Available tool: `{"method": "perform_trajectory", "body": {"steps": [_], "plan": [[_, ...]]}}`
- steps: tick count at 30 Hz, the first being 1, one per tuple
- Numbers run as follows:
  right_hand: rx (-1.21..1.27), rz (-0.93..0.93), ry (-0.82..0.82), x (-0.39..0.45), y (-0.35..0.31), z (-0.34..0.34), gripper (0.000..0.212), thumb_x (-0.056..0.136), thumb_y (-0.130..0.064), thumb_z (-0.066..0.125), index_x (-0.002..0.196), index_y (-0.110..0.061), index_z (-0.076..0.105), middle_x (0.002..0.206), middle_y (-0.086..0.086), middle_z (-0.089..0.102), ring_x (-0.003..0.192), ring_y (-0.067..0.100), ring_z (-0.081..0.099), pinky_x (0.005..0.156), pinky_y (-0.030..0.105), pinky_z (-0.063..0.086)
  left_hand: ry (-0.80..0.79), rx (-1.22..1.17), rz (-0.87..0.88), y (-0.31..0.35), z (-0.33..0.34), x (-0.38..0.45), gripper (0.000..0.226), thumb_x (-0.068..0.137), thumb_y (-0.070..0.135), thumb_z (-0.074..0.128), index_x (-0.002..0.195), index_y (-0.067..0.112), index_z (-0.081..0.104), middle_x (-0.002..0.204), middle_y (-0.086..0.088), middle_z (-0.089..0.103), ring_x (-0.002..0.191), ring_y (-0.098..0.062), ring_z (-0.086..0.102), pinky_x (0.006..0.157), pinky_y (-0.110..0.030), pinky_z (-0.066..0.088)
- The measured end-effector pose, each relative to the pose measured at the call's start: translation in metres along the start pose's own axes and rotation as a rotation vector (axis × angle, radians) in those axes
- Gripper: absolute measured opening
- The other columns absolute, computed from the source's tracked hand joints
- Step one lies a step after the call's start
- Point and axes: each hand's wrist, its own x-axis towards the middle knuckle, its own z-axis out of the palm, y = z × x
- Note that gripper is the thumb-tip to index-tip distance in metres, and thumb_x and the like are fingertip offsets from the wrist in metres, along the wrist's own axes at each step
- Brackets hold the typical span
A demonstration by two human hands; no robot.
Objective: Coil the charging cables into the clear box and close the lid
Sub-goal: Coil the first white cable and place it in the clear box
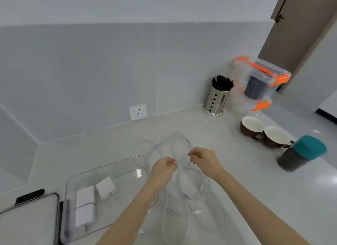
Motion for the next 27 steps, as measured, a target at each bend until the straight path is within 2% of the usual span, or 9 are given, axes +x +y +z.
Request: {"method": "perform_trajectory", "body": {"steps": [4, 8, 13, 16, 18, 20, 21, 24, 27], "plan": [[-0.067, 0.133, -0.031, 0.010, 0.031, 0.014, 0.023, 0.091, -0.012, 0.051, 0.107, -0.010, 0.066, 0.103, 0.006, 0.070, 0.092, 0.017, 0.063, 0.084, 0.025, 0.047, -0.030, 0.049, -0.050, -0.005, 0.022, 0.015, 0.041, 0.090, 0.016, 0.050, 0.131, 0.010, 0.048, 0.129, -0.011, 0.057, 0.118, -0.023, 0.054, 0.091, -0.021, 0.039], [-0.271, 0.241, -0.086, 0.016, 0.055, 0.035, 0.034, 0.092, -0.019, 0.047, 0.124, -0.010, 0.054, 0.126, 0.011, 0.056, 0.119, 0.026, 0.048, 0.095, 0.035, 0.043, -0.058, 0.146, -0.073, -0.008, 0.036, 0.027, 0.045, 0.092, 0.016, 0.048, 0.135, 0.007, 0.043, 0.137, -0.011, 0.051, 0.126, -0.020, 0.048, 0.098, -0.019, 0.034], [-0.423, 0.391, -0.075, 0.018, 0.074, 0.048, 0.026, 0.091, -0.013, 0.043, 0.115, -0.007, 0.053, 0.121, 0.013, 0.051, 0.113, 0.030, 0.048, 0.085, 0.035, 0.043, -0.098, 0.211, -0.125, -0.016, 0.043, 0.038, 0.042, 0.091, 0.017, 0.048, 0.131, 0.008, 0.048, 0.135, -0.010, 0.054, 0.124, -0.020, 0.049, 0.095, -0.017, 0.034], [-0.261, 0.407, -0.042, 0.021, 0.078, 0.046, 0.020, 0.088, -0.007, 0.045, 0.099, -0.005, 0.061, 0.105, 0.013, 0.062, 0.095, 0.028, 0.060, 0.078, 0.034, 0.047, -0.118, 0.172, -0.151, -0.014, 0.046, 0.038, 0.040, 0.090, 0.014, 0.048, 0.129, 0.007, 0.050, 0.131, -0.012, 0.056, 0.121, -0.021, 0.051, 0.091, -0.016, 0.035], [-0.023, 0.381, -0.009, 0.022, 0.069, 0.040, 0.012, 0.087, -0.005, 0.050, 0.089, -0.005, 0.062, 0.082, 0.008, 0.064, 0.067, 0.013, 0.065, 0.065, 0.032, 0.054, -0.121, 0.155, -0.142, -0.012, 0.046, 0.037, 0.037, 0.090, 0.015, 0.048, 0.126, 0.007, 0.053, 0.126, -0.011, 0.059, 0.119, -0.021, 0.053, 0.095, -0.019, 0.036], [0.185, 0.327, 0.005, 0.021, 0.049, 0.031, 0.007, 0.086, -0.004, 0.055, 0.085, -0.004, 0.062, 0.064, 0.003, 0.058, 0.037, 0.002, 0.053, 0.042, 0.022, 0.046, -0.133, 0.107, -0.126, -0.011, 0.046, 0.038, 0.025, 0.091, 0.018, 0.048, 0.110, 0.009, 0.062, 0.110, -0.012, 0.064, 0.108, -0.023, 0.057, 0.097, -0.031, 0.042], [0.269, 0.298, 0.012, 0.020, 0.038, 0.027, 0.006, 0.085, -0.004, 0.058, 0.083, -0.005, 0.064, 0.061, 0.002, 0.058, 0.033, 0.004, 0.049, 0.038, 0.020, 0.042, -0.143, 0.047, -0.133, -0.009, 0.046, 0.038, 0.019, 0.091, 0.020, 0.047, 0.097, 0.012, 0.063, 0.099, -0.010, 0.064, 0.101, -0.023, 0.059, 0.094, -0.036, 0.045], [0.438, 0.223, 0.034, 0.014, 0.006, 0.021, 0.015, 0.082, -0.007, 0.063, 0.076, -0.019, 0.067, 0.071, -0.001, 0.065, 0.048, 0.016, 0.058, 0.048, 0.024, 0.046, -0.170, -0.325, -0.186, 0.007, 0.041, 0.032, 0.027, 0.095, 0.025, 0.043, 0.091, 0.010, 0.065, 0.089, -0.011, 0.065, 0.089, -0.022, 0.063, 0.078, -0.029, 0.053], [0.600, 0.170, 0.026, 0.003, -0.020, 0.018, 0.014, 0.084, -0.006, 0.061, 0.088, -0.018, 0.068, 0.083, 0.001, 0.069, 0.070, 0.017, 0.069, 0.062, 0.029, 0.056, -0.140, -0.589, -0.129, 0.023, 0.028, 0.021, 0.031, 0.096, 0.019, 0.041, 0.098, 0.001, 0.066, 0.095, -0.018, 0.066, 0.088, -0.028, 0.064, 0.078, -0.034, 0.056]]}}
